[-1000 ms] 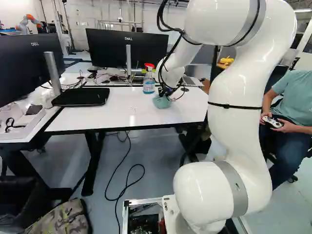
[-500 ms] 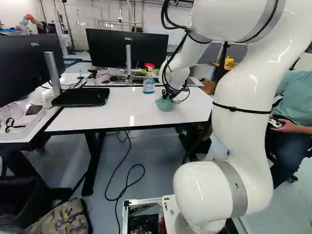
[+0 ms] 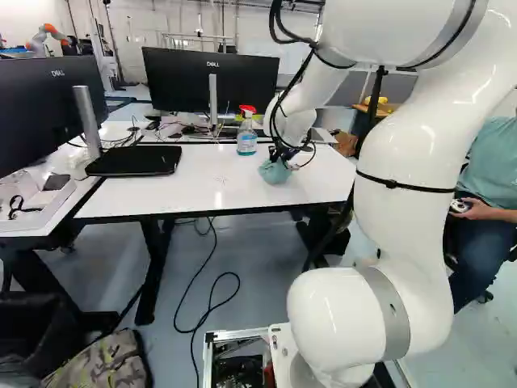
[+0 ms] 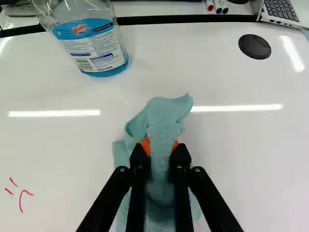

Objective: Clean the table with the green towel

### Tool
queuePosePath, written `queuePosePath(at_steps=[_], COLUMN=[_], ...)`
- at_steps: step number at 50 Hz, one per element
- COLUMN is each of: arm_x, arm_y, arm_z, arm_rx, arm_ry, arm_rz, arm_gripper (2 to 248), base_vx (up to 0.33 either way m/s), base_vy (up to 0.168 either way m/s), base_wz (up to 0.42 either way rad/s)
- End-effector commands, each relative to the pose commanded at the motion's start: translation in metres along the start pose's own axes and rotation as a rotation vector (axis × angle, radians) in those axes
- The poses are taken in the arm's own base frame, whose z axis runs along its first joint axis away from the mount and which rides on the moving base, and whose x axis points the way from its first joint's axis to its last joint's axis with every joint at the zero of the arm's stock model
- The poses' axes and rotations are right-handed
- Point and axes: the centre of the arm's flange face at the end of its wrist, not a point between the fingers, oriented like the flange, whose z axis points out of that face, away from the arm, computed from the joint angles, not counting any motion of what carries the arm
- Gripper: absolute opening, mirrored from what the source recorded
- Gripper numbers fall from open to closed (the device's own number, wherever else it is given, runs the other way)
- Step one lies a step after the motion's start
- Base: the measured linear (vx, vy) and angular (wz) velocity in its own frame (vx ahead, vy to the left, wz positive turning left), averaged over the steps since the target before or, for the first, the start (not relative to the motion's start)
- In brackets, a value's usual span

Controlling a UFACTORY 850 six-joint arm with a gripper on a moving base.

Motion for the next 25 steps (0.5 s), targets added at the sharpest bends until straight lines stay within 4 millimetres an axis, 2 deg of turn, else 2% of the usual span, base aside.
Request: queuePosePath(at_steps=[9,25], arm_x=[-0.006,-0.030], arm_y=[-0.007,-0.026], arm_z=[-0.016,-0.052], arm_rx=[0.008,0.029], arm_ry=[-0.040,-0.147], arm_rz=[-0.011,-0.044], arm_gripper=[57,57], base_vx=[0.000,0.000], base_vy=[0.000,0.000], base_wz=[0.000,0.000])
